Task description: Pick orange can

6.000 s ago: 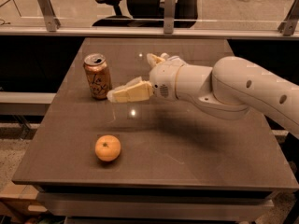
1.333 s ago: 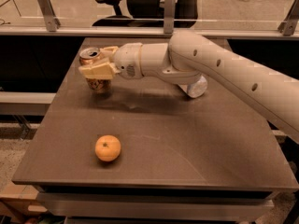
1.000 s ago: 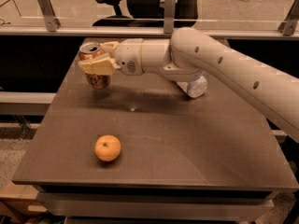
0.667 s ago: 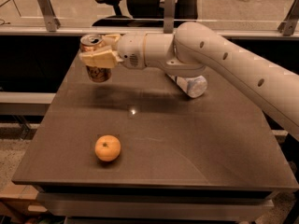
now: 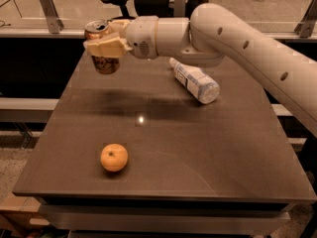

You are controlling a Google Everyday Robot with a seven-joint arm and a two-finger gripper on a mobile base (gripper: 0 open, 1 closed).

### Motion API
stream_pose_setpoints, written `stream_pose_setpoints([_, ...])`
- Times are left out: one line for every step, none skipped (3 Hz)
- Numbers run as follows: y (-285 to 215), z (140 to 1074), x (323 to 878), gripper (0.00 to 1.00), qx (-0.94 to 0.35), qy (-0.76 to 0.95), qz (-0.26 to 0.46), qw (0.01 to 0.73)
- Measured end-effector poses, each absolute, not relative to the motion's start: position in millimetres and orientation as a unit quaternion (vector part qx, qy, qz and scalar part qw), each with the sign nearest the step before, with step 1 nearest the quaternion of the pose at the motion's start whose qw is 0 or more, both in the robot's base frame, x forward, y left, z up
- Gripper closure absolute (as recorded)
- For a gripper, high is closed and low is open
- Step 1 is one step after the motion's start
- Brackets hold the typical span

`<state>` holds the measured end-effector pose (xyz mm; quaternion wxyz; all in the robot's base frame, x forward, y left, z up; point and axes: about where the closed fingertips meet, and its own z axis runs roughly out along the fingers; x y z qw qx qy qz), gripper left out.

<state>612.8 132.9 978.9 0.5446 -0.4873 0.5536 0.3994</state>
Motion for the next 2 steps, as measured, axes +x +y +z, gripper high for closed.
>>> stream_pose_setpoints([136.7, 991.6, 613.1, 1.0, -0.497, 0.553, 0.396, 0.539])
stream_pose_setpoints([139.0, 996.6, 613.4, 1.0, -0.501, 0.556, 0.393, 0.533])
